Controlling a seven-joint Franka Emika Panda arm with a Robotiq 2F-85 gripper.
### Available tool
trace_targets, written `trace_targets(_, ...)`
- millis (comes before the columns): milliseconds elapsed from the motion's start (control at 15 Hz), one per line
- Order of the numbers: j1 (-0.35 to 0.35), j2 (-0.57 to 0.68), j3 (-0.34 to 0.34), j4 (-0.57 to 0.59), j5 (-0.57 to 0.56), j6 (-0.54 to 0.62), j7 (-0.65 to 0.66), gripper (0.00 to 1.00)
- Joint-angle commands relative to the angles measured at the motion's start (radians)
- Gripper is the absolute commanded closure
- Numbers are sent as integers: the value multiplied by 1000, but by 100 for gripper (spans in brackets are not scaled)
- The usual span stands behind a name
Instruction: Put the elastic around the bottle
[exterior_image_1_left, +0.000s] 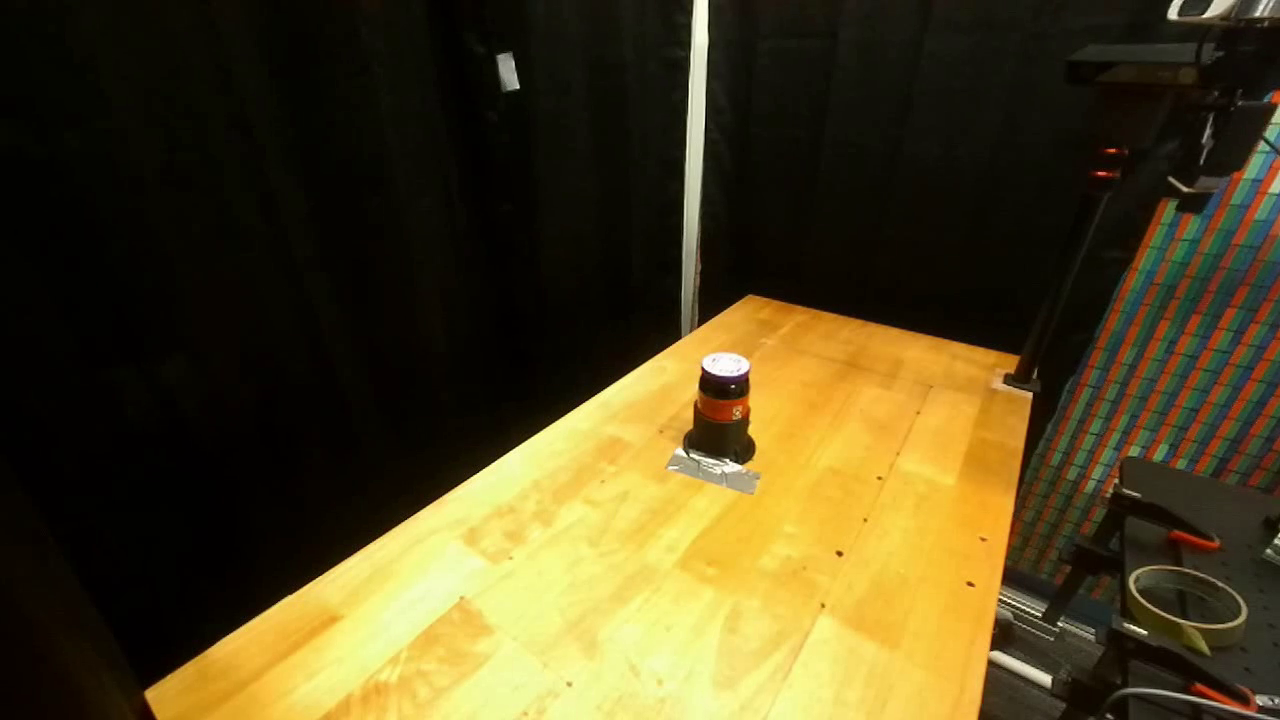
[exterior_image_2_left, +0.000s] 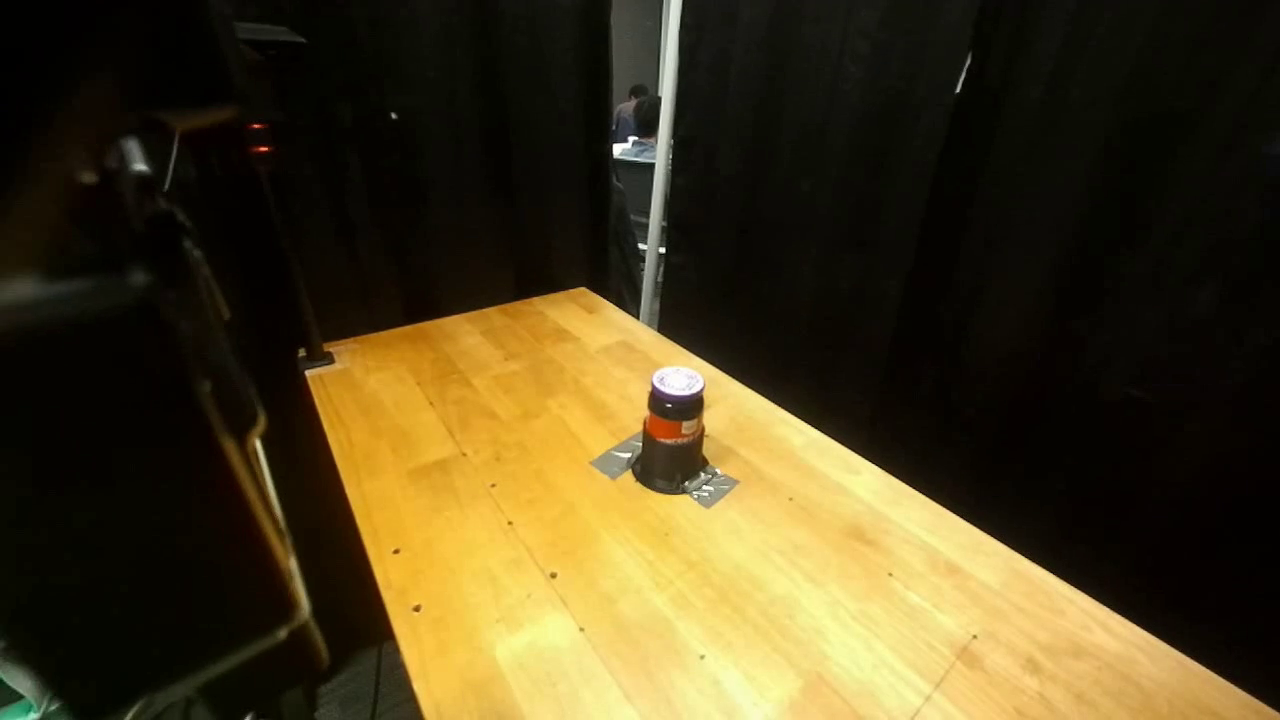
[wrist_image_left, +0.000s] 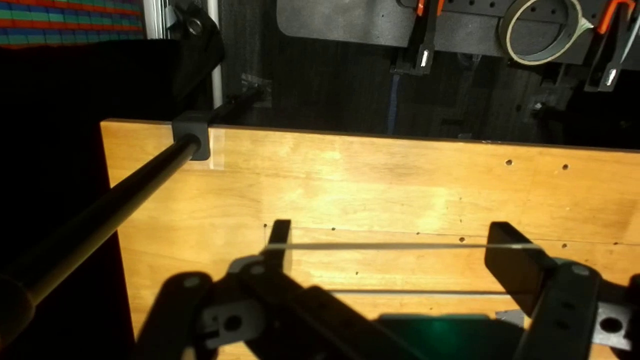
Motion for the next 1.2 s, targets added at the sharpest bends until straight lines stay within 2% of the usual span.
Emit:
trace_targets(0,73,159,58,71,44,35,60,0)
trace_targets(267,160,370,129,177,129,120,107,0)
trace_targets(533,207,604,202,350,214,176,122,0)
trace_targets(800,211,848,263,569,304,161,111,0)
trace_targets(1133,188,1119,330,811,326,181,140,0)
